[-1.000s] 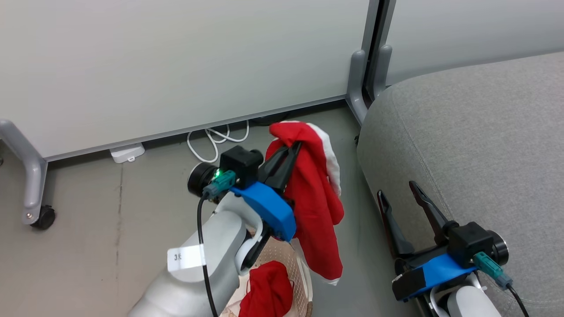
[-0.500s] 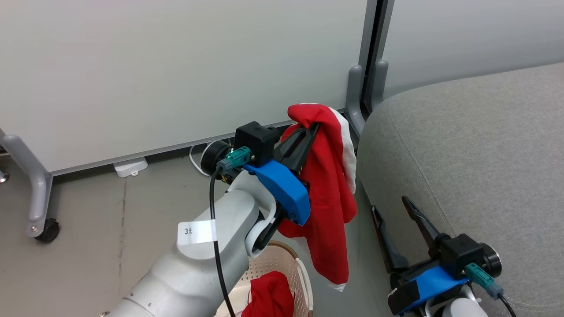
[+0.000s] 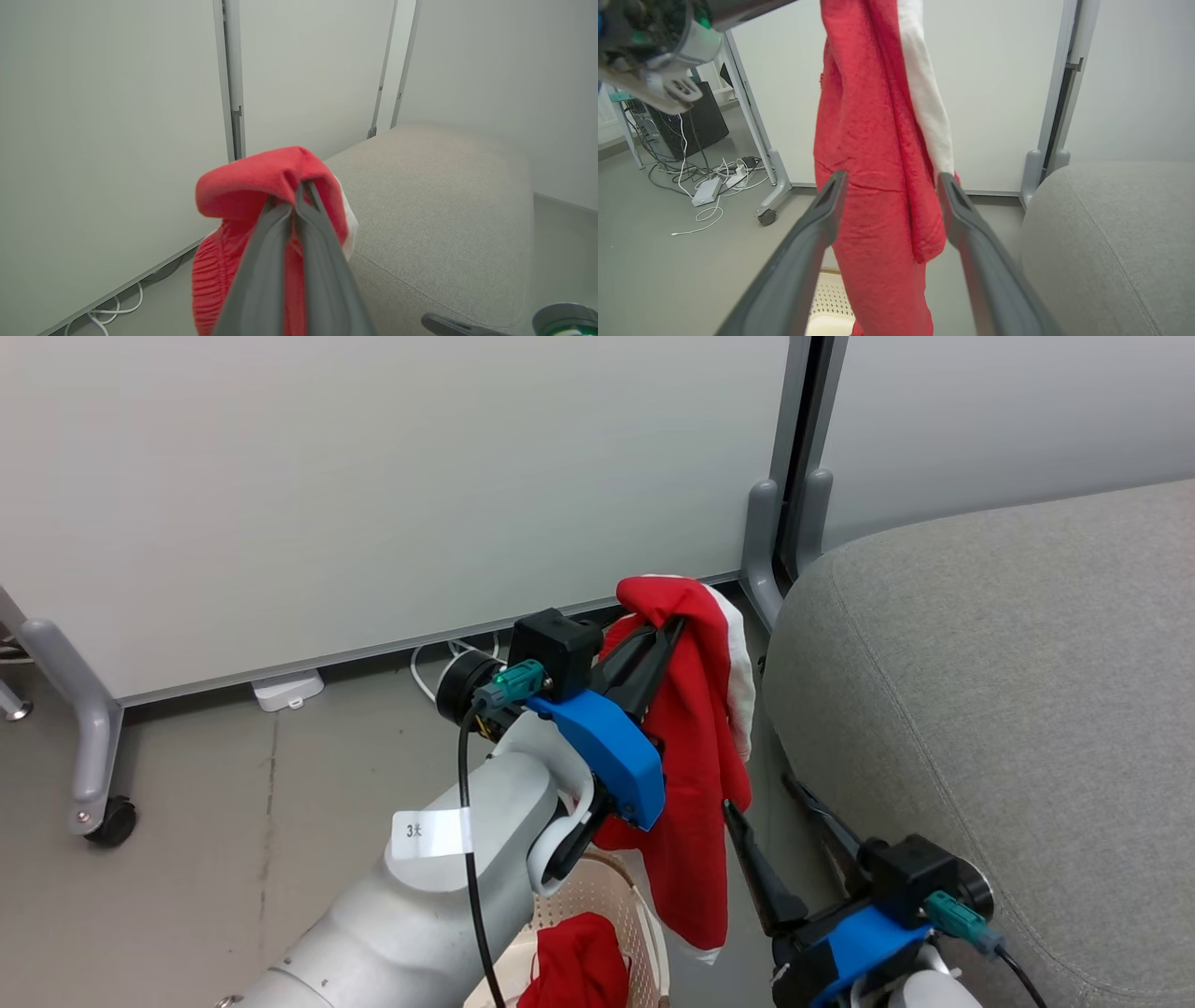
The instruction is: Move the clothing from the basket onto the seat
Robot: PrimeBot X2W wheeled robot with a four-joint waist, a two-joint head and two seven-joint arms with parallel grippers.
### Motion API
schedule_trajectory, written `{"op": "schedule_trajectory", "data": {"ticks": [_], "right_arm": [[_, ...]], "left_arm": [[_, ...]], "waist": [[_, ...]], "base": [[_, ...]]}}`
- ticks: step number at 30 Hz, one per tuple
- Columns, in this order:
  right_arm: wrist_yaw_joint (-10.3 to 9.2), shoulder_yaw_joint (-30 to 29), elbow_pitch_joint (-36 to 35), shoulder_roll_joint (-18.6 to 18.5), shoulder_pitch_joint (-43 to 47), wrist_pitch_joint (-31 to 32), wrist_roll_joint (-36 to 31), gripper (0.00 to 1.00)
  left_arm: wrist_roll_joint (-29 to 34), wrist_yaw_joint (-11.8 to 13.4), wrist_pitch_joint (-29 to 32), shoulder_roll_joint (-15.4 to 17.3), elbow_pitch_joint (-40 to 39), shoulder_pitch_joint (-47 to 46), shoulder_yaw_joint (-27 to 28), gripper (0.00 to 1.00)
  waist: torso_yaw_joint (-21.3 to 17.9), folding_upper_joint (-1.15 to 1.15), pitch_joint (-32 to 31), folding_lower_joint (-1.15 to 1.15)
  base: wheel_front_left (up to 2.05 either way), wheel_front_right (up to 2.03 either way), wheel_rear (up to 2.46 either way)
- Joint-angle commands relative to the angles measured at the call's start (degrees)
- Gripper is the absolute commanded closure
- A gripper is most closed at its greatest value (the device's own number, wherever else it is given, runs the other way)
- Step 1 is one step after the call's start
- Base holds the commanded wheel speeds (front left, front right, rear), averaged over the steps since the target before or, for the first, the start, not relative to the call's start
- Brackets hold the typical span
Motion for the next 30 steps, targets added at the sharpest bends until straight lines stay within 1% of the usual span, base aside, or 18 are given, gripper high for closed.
{"op": "schedule_trajectory", "data": {"ticks": [1,5,7,17,30], "right_arm": [[0.01,0.98,1.50,-0.15,-2.03,0.63,0.88,0.00],[0.01,3.30,6.09,-0.15,-5.88,0.93,2.17,0.00],[0.01,4.71,9.19,-0.15,-8.09,1.24,1.17,0.00],[0.01,11.09,21.64,-0.14,-18.17,0.25,4.62,0.00],[0.01,16.00,29.29,-0.14,-25.63,-0.84,9.32,0.00]], "left_arm": [[-0.58,0.46,-0.38,0.04,-0.16,-0.94,-0.55,1.00],[-1.39,0.65,-0.41,0.04,-0.48,-1.17,-1.60,1.00],[-1.65,0.64,-0.43,0.03,-0.53,-1.21,-2.31,1.00],[-3.28,1.18,-0.44,0.03,-1.94,-1.59,-4.85,1.00],[-4.41,1.66,-0.45,0.02,-2.81,-2.50,-6.21,1.00]], "waist": [[0.09,0.00,0.07,0.00],[0.36,0.00,0.34,0.00],[0.57,0.00,0.46,0.00],[2.07,0.00,1.12,0.00],[3.00,0.00,1.46,0.00]], "base": [[0.00,0.00,0.00],[0.00,0.00,0.00],[0.00,0.00,0.00],[0.00,0.00,0.00],[0.00,0.00,0.00]]}}
